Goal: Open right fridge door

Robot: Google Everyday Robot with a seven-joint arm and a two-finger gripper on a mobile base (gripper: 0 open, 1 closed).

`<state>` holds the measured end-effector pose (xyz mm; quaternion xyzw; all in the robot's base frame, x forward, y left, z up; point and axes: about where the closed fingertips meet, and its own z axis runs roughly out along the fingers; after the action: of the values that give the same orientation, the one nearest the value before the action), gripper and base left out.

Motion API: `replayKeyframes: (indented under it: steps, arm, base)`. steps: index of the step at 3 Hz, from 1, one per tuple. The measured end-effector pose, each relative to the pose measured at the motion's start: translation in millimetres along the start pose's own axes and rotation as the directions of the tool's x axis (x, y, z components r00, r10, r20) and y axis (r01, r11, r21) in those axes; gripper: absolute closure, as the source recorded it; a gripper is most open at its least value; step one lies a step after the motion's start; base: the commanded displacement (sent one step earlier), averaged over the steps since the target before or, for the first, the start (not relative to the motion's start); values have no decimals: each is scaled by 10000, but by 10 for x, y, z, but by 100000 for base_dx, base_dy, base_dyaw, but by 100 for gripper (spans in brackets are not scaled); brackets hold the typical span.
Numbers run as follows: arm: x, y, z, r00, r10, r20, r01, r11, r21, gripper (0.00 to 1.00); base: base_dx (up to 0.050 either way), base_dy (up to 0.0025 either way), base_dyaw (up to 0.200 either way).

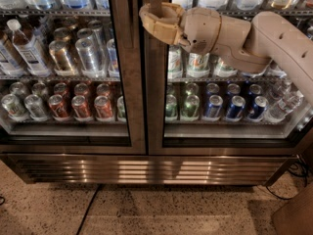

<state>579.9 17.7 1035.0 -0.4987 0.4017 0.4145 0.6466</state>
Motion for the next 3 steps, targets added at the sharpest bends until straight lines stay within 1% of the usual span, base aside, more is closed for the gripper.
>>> replayKeyframes:
  steps: [3]
  arm:
    - [-1, -2, -1, 10000, 25, 55, -25, 10000, 41, 100]
  base:
    - [0, 0, 0]
